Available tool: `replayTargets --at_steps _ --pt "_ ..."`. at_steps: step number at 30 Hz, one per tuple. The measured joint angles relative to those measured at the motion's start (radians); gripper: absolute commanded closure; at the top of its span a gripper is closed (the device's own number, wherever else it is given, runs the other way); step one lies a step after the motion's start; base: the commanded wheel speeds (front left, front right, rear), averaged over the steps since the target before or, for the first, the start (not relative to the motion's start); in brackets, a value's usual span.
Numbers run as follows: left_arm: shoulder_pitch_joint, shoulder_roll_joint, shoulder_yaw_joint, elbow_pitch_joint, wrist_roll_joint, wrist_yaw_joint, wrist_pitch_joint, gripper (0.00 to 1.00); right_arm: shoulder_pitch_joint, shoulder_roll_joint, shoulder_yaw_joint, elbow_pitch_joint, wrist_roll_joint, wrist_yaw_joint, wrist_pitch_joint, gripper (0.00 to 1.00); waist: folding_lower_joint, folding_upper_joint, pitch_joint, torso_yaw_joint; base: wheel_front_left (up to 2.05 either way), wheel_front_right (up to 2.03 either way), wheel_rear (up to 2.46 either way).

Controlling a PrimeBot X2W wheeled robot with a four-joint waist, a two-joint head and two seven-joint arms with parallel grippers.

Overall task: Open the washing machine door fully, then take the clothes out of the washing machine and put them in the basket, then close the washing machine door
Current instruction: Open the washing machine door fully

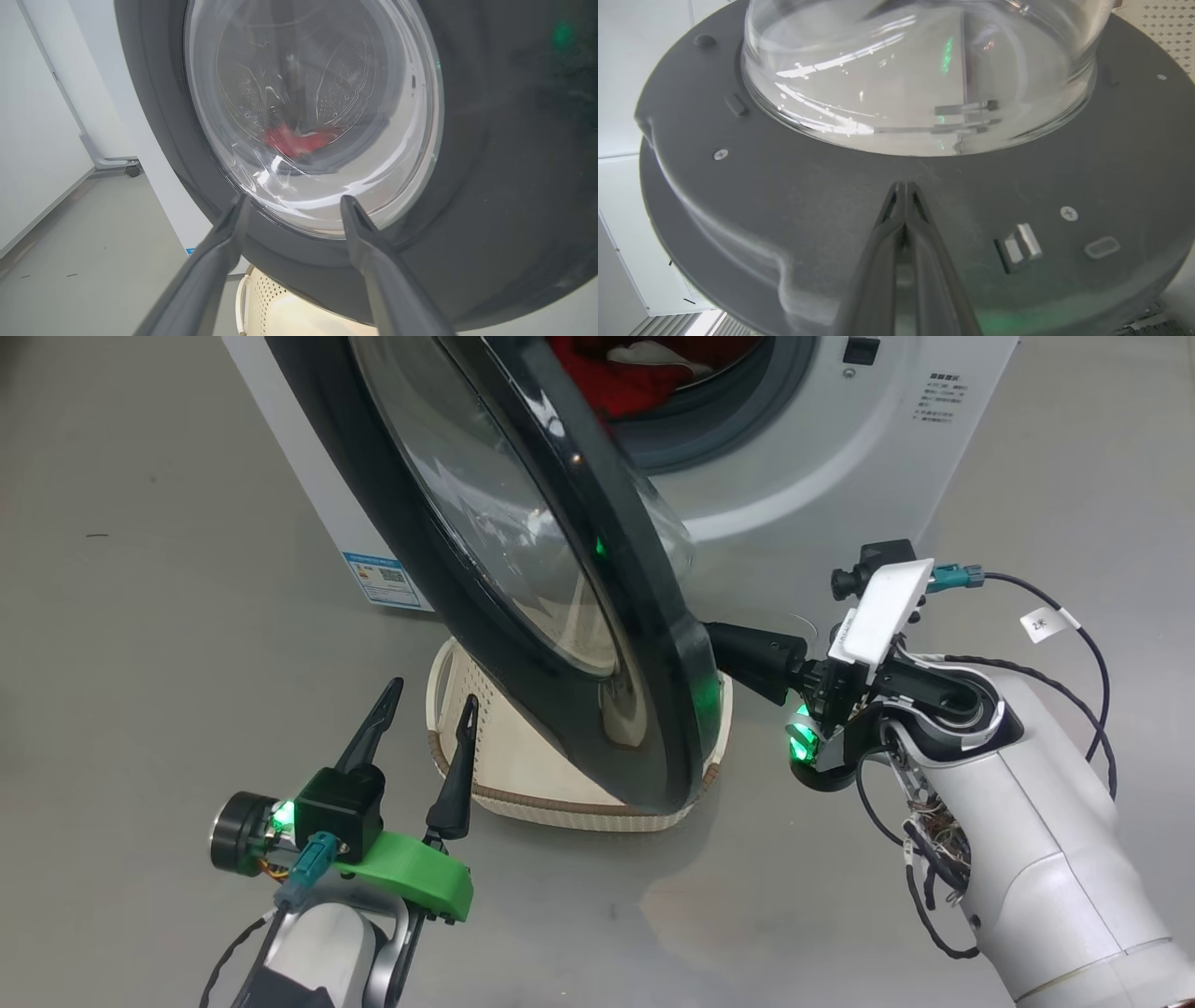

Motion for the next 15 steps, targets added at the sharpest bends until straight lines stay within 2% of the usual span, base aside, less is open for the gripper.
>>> replayTargets --at_steps 15 --pt "0.028 0.000 -0.004 0.008 -0.017 0.014 0.000 0.00 0.051 0.000 0.103 -0.051 0.047 0.000 -0.019 1.00 0.0000 0.0000 -0.028 0.070 0.00 0.00 0.00"
